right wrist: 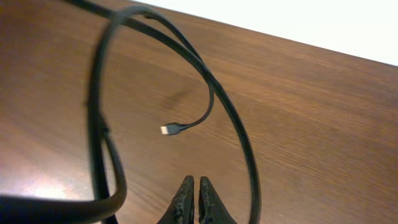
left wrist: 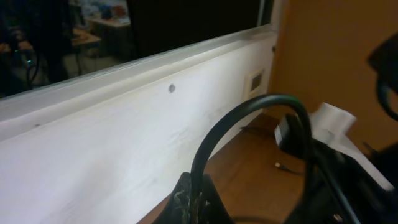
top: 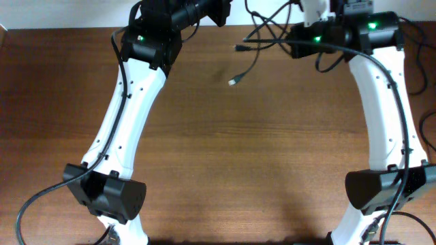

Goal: Untangle cables

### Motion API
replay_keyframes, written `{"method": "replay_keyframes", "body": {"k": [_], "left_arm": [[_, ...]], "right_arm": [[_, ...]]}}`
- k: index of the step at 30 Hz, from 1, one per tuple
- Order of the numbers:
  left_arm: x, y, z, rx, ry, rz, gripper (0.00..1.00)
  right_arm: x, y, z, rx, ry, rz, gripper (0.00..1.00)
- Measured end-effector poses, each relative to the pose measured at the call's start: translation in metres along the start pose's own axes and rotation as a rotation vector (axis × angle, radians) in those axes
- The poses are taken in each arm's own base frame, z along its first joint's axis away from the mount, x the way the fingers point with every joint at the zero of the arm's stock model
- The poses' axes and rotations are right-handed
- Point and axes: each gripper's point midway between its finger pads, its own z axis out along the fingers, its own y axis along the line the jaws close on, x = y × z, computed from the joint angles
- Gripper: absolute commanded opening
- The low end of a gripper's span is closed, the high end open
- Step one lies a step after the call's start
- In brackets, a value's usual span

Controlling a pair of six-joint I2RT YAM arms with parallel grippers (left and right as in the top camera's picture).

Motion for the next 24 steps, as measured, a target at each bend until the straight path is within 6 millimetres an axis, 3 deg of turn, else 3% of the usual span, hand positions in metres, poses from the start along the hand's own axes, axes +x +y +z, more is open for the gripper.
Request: {"method": "replay_keyframes", "body": {"k": [5,8,13,18,24], "left_arm": [[0.009,0.013,-0.001,-0.071,0.035,0.004,0.0],[0.0,0.021,-0.003,-0.104,0.002,0.024,0.0],[-0.022,0.025,-0.014,-0.135,-0.054,0.051,0.0],[-0.052,0.017,-0.03,-0.142,-0.127,0.06,0.0],[-0.077,0.014,-0.038,-0.139,-0.214,0.04,0.0]], "right_arm": [[0.003,0.041,0.009,-0.069,0.023,-0.06,0.04],[0.01,0.053,0.013,-0.087,0.051,-0.076,0.04],[0.021,0.05,0.027,-0.091,0.082,-0.071,0.04],[0.019,0.05,0.041,-0.094,0.06,-0.085,0.04],[0.047,0.043,0.079,-0.102,0.103,-0.076,0.04]]}}
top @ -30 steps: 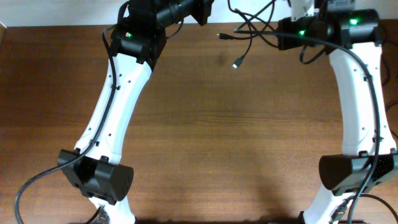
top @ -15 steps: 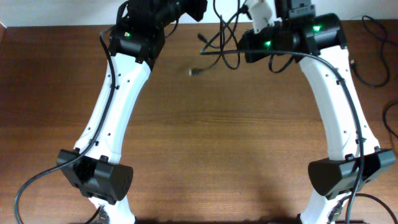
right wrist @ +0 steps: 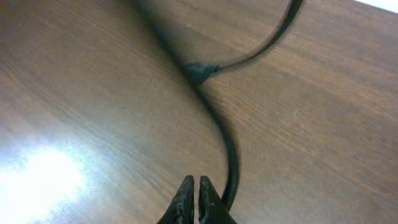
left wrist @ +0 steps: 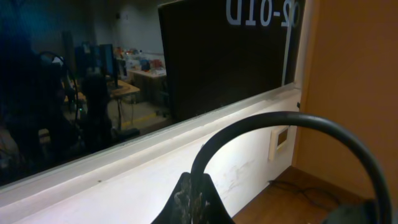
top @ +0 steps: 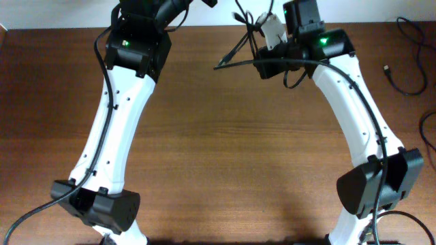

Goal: Untangle cables

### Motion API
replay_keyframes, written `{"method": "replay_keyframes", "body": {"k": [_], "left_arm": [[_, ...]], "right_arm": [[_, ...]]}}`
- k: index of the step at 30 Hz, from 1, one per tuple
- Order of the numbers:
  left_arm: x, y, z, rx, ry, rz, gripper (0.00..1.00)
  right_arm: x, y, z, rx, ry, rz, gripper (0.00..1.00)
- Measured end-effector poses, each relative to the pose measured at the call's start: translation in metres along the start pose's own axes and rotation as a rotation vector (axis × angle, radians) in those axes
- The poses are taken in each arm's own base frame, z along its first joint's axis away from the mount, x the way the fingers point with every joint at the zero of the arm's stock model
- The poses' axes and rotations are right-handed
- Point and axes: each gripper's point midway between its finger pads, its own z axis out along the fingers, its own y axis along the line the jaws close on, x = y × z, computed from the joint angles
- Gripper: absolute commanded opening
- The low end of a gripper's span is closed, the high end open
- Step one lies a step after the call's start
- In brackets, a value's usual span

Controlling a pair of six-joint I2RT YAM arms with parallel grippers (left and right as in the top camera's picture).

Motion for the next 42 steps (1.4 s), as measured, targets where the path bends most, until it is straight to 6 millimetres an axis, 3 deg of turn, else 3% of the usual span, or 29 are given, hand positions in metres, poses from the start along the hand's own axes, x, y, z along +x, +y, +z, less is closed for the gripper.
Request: {"method": "replay_keyframes", "body": {"k": [4,8,12,15,18,23,26,29,33,34,36,38,40,42], "left_arm": [[-0.01,-0.003,-0.007,-0.001,-0.011,-0.006,0.0],[-0.012,-0.001,-0.021,-0.036,0.028,-0.021,0.0],[-0.03,0.026,-0.049,-0.127,0.024,-0.011,0.0],[-0.051,0.047,-0.067,-0.195,-0.03,0.021,0.0],[-0.085,0.067,-0.1,-0.281,-0.093,0.063,0.0],[-0.121,0.064,-0.142,-0.341,-0.133,0.094,0.0],[-0.12,0.058,-0.15,-0.342,-0.098,0.076,0.0],[-0.094,0.064,-0.136,-0.317,-0.032,0.041,0.0],[-0.047,0.067,-0.104,-0.262,0.071,-0.02,0.0],[-0.029,0.062,-0.092,-0.234,0.113,-0.046,0.0],[-0.004,0.055,-0.077,-0.201,0.171,-0.079,0.0],[0.021,0.044,-0.059,-0.159,0.221,-0.107,0.0],[0.036,0.036,-0.042,-0.128,0.235,-0.114,0.0],[0.031,0.025,-0.014,-0.061,0.142,-0.078,0.0]], "right_arm": [[0.016,-0.005,0.024,-0.013,0.015,0.004,0.04],[0.019,-0.006,0.028,-0.017,0.016,-0.004,0.04],[0.018,-0.009,0.028,0.005,0.011,-0.011,0.04],[0.026,-0.015,0.029,0.042,0.042,-0.002,0.04],[0.033,-0.021,0.033,0.07,0.064,0.004,0.04],[0.033,-0.024,0.032,0.084,0.064,0.003,0.04],[0.028,-0.025,0.033,0.09,0.047,-0.004,0.04],[0.023,-0.027,0.026,0.098,0.038,-0.003,0.04],[-0.01,-0.031,-0.01,0.123,-0.032,-0.005,0.04],[-0.029,-0.034,-0.034,0.142,-0.089,-0.008,0.04],[-0.044,-0.039,-0.069,0.166,-0.13,0.002,0.04],[-0.065,-0.049,-0.116,0.212,-0.219,0.009,0.04],[-0.075,-0.06,-0.162,0.261,-0.287,0.028,0.04],[-0.076,-0.075,-0.21,0.324,-0.352,0.055,0.04]]}}
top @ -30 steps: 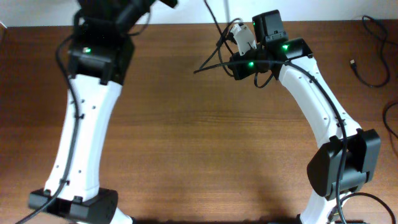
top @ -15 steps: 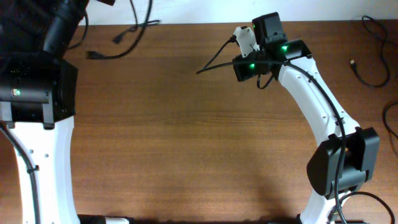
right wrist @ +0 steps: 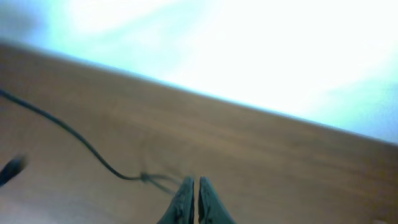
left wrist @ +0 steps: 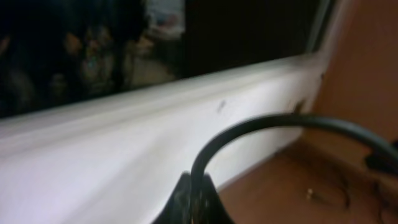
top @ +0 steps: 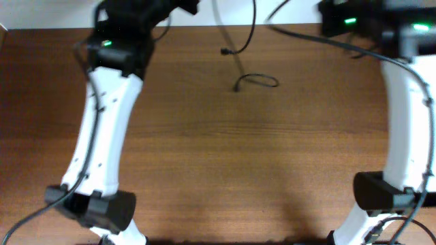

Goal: Untangle cables

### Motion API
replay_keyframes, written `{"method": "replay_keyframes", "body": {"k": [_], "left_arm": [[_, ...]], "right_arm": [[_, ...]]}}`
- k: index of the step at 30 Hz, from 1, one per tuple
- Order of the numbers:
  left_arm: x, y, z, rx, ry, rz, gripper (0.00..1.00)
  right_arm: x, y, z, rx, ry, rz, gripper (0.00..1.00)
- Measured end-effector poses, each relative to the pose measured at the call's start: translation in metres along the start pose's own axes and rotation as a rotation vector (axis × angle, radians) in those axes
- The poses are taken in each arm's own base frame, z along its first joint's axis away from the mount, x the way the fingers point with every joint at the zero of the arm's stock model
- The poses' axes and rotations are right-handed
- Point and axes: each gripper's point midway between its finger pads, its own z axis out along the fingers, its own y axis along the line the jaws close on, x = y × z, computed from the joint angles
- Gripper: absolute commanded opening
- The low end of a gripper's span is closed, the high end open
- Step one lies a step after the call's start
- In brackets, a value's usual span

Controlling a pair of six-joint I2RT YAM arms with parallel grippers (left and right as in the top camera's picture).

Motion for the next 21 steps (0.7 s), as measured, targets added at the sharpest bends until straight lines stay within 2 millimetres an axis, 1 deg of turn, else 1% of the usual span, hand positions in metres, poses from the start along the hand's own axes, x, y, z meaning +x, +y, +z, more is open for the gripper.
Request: {"method": "replay_keyframes", "body": {"k": [1,2,3,4,5,7,8,9,10,12,13,14,15,17,18,19,20,21], "left_arm": [[-0.01,-0.007,0.006,0.033,-0.055,0.016,0.0],[-0.02,-0.012,0.007,0.051,-0.095,0.025,0.0],[-0.033,-0.016,0.005,0.065,-0.132,0.035,0.0],[-0.052,-0.02,-0.003,0.071,-0.174,0.05,0.0],[-0.071,-0.022,-0.012,0.068,-0.207,0.063,0.0],[-0.109,-0.029,-0.04,0.05,-0.252,0.096,0.0],[-0.12,-0.032,-0.052,0.041,-0.257,0.105,0.0],[-0.136,-0.038,-0.073,0.024,-0.269,0.124,0.0],[-0.145,-0.042,-0.084,0.018,-0.281,0.137,0.0],[-0.162,-0.053,-0.108,0.012,-0.303,0.162,0.0],[-0.167,-0.056,-0.116,0.011,-0.314,0.174,0.0],[-0.169,-0.058,-0.118,0.012,-0.317,0.178,0.0],[-0.168,-0.058,-0.118,0.012,-0.315,0.178,0.0],[-0.161,-0.054,-0.11,0.011,-0.293,0.171,0.0],[-0.154,-0.051,-0.103,0.011,-0.274,0.163,0.0],[-0.149,-0.049,-0.099,0.011,-0.262,0.158,0.0],[-0.143,-0.046,-0.093,0.012,-0.246,0.15,0.0],[-0.14,-0.045,-0.09,0.012,-0.239,0.147,0.0]], "right_arm": [[-0.004,-0.012,-0.016,0.03,-0.02,0.015,0.04],[-0.006,-0.022,-0.027,0.052,-0.032,0.029,0.04],[-0.006,-0.035,-0.039,0.082,-0.041,0.052,0.04],[-0.003,-0.048,-0.05,0.111,-0.043,0.076,0.04],[0.001,-0.059,-0.057,0.136,-0.037,0.101,0.04],[0.01,-0.076,-0.063,0.159,-0.018,0.139,0.04],[0.012,-0.079,-0.063,0.157,-0.013,0.149,0.04],[0.013,-0.079,-0.062,0.148,-0.011,0.154,0.04],[0.013,-0.077,-0.062,0.138,-0.012,0.154,0.04],[0.011,-0.069,-0.06,0.102,-0.016,0.15,0.04],[0.009,-0.06,-0.058,0.068,-0.019,0.143,0.04],[0.008,-0.052,-0.055,0.04,-0.019,0.136,0.04],[0.007,-0.043,-0.051,0.013,-0.016,0.127,0.04],[0.009,-0.017,-0.04,-0.056,0.008,0.104,0.04],[0.01,0.002,-0.031,-0.103,0.024,0.086,0.04],[0.011,0.013,-0.025,-0.131,0.033,0.072,0.04],[0.011,0.036,-0.012,-0.183,0.044,0.043,0.04],[0.012,0.052,-0.002,-0.218,0.05,0.023,0.04]]}}
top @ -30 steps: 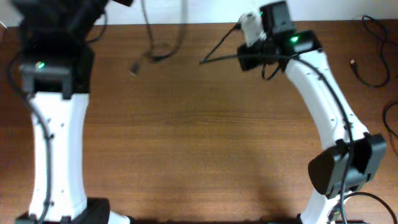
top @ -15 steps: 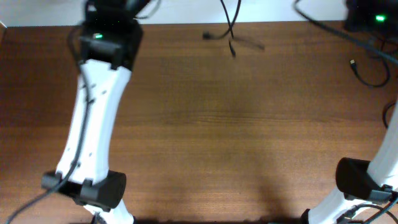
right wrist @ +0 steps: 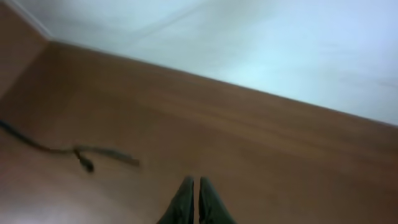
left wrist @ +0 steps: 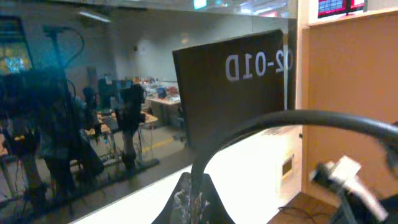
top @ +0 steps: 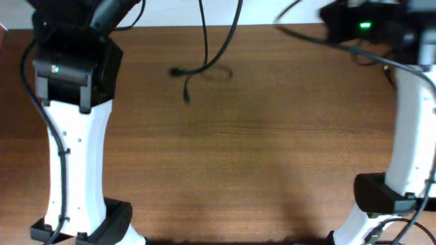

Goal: Untangle cables

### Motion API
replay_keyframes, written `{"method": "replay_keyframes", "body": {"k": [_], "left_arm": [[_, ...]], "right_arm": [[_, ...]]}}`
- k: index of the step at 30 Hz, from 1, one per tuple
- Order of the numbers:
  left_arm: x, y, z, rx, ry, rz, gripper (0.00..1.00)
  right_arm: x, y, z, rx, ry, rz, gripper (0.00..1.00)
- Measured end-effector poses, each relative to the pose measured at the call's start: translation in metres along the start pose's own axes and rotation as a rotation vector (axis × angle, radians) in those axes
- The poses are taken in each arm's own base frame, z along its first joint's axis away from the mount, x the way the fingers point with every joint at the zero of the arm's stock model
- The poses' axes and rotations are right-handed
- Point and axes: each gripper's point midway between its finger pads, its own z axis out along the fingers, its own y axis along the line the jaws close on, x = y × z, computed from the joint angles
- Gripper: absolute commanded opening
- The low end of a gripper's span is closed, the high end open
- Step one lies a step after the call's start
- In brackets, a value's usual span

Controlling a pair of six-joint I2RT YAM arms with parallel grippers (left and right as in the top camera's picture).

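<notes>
A black cable (top: 216, 51) hangs down from beyond the overhead view's top edge to the table, ending in a small loop and two loose ends (top: 186, 95) at the back middle-left. My left gripper (left wrist: 194, 198) is shut on this black cable (left wrist: 298, 117), which arches up and right from its fingers. It is raised, facing the window, and lies outside the overhead view. My right gripper (right wrist: 193, 186) is shut above bare table, with nothing visible between its fingers. The cable's end (right wrist: 81, 154) lies to its left.
The wooden table (top: 238, 156) ends at a white ledge (top: 170, 13) along the back. A white plug (left wrist: 339, 173) shows blurred at the right of the left wrist view. The right arm's body (top: 361, 28) is at the back right, with thin cables trailing from it.
My left arm has moved further left. The hanging cable's loop and ends on the table have shifted left with it. My right arm stays at the back right, both grippers still shut.
At first both grippers were close together at the back middle with a knot of black cables between them. Later they stood far apart, one cable hanging from the left side with a loop on the table. Now that cable lies further left.
</notes>
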Motion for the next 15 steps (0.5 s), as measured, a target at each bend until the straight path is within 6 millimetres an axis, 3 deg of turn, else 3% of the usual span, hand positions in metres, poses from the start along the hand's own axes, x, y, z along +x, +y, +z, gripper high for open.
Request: {"method": "replay_keyframes", "body": {"k": [2,3,4,5,7,10,11,12,13,15], "left_arm": [[0.002,0.0,0.001,0.002,0.003,-0.002,0.0],[0.001,0.0,0.001,0.003,0.002,0.0,0.0],[-0.001,0.0,0.0,0.003,-0.005,0.005,0.0],[-0.001,0.0,0.0,0.003,-0.006,0.006,0.0],[-0.001,0.003,-0.001,-0.004,-0.005,0.008,0.0],[-0.004,0.015,-0.01,-0.037,-0.001,0.016,0.0],[-0.007,0.019,-0.015,-0.05,-0.002,0.021,0.0],[-0.013,0.023,-0.022,-0.067,-0.006,0.029,0.0],[-0.018,0.025,-0.028,-0.076,-0.011,0.035,0.0],[-0.028,0.024,-0.037,-0.086,-0.026,0.046,0.0]], "right_arm": [[0.004,0.018,0.03,-0.048,0.022,-0.047,0.04],[0.018,0.027,0.058,-0.079,0.067,-0.108,0.05],[0.03,0.03,0.072,-0.096,0.106,-0.131,0.05],[0.04,0.031,0.084,-0.109,0.135,-0.179,0.05],[0.084,0.025,0.112,-0.142,0.253,-0.319,0.06],[0.129,0.008,0.133,-0.165,0.372,-0.505,0.16],[0.142,0.0,0.137,-0.174,0.408,-0.58,0.4],[0.146,-0.006,0.138,-0.176,0.418,-0.633,0.92],[0.146,-0.009,0.139,-0.176,0.413,-0.66,0.99],[0.14,-0.013,0.141,-0.173,0.386,-0.724,0.99]]}}
